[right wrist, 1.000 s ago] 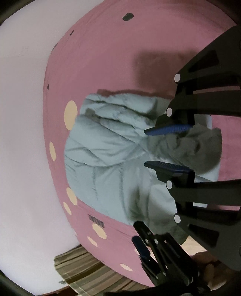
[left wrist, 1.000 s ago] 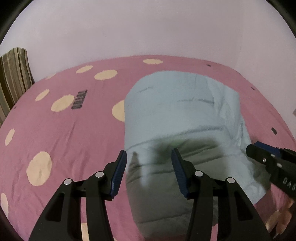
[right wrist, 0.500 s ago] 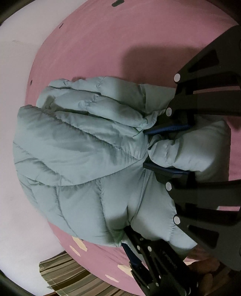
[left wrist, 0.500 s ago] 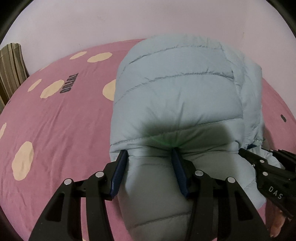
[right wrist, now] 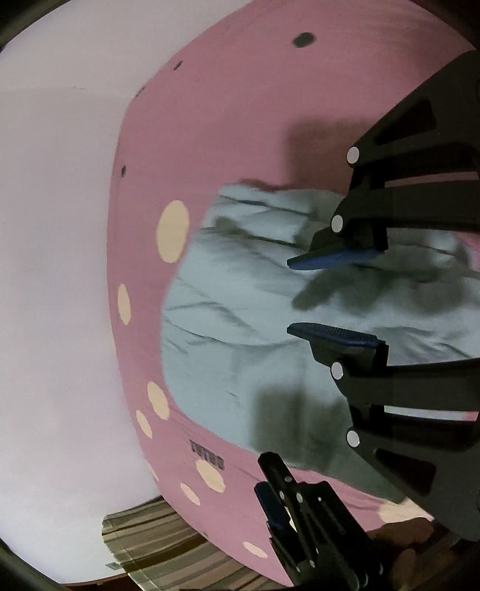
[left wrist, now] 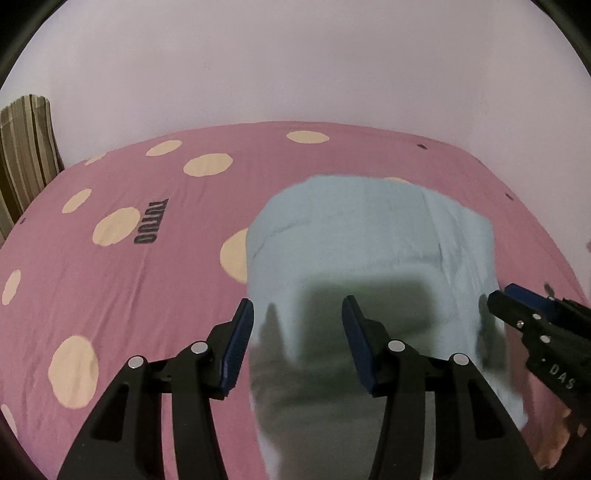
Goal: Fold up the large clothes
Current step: 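Grasp the jacket edge with both tools and fold it onto the bundle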
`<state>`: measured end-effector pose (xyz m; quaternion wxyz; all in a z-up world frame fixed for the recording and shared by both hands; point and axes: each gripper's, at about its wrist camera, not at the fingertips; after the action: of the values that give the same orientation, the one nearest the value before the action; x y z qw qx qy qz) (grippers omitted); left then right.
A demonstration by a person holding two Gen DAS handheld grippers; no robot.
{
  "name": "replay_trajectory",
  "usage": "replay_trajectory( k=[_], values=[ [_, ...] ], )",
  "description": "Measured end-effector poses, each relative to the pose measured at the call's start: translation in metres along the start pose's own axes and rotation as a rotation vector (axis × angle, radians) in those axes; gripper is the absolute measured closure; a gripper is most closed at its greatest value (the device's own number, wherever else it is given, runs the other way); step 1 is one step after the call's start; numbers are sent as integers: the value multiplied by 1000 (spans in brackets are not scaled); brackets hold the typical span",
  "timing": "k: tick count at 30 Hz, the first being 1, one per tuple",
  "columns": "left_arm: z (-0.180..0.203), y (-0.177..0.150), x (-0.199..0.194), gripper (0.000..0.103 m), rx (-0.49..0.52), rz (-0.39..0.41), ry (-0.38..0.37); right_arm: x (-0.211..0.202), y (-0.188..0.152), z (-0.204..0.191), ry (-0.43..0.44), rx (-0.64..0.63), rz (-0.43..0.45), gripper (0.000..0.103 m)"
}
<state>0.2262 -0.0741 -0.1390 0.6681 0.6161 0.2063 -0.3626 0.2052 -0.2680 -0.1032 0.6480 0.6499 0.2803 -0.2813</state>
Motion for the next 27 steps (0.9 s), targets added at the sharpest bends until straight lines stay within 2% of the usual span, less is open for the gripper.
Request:
replay_trajectory(
  k=[5,14,20,27],
  values=[
    [4,12,32,53,-3,-63,26,36,17,11,-21,-9,-42,74],
    [15,0,76,53,83,-143,111,91,2,16,-15,1,-146,74],
    [13,-10,93,53,66,-146,121,108,-9,24,22,45,-156,73],
    [10,-16,95,53,62,-125,108,111,-14,24,8,40,-138,73]
  ],
)
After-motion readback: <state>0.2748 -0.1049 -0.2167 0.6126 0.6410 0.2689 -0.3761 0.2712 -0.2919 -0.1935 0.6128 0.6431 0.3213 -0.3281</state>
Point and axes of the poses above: each gripper's, at about its wrist camera, not at the fingertips, and x roughly the way its jaws point, z to its right, y to its top, and after that the axes turned 8 degrees about -x, right-handed
